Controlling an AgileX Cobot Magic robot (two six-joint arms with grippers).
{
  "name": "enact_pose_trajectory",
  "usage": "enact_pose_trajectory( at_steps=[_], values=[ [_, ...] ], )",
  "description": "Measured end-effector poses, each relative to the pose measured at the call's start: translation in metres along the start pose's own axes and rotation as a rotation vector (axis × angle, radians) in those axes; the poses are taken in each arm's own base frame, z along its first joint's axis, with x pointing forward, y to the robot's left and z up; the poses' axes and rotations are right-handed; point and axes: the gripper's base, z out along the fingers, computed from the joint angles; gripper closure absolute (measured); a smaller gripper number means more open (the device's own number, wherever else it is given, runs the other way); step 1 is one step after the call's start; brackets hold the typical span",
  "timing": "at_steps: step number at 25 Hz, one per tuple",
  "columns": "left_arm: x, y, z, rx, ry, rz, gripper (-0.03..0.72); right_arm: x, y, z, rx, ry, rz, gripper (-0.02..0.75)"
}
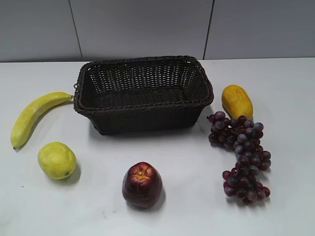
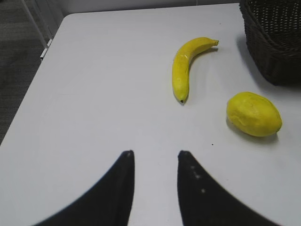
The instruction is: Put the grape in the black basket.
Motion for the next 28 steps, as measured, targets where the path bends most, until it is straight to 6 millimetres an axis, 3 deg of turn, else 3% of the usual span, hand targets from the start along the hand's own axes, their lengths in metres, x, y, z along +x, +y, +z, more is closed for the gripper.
enact_pose_trajectory(
  at_steps=[20, 24, 28],
  values=[
    [0.0, 0.0, 0.0, 0.0, 0.0, 0.0, 0.452, -0.002, 0.003, 0.001, -0.036, 0.007, 0.021, 0.155],
    [0.0, 0.0, 0.0, 0.0, 0.0, 0.0, 0.452, -0.02, 0.004, 0.012, -0.061, -0.002, 0.047, 0.103],
    [0.0, 0.0, 0.0, 0.0, 0.0, 0.0, 0.452, -0.042, 0.003, 0.04, -0.066, 0.018, 0.072, 0.07]
  ],
)
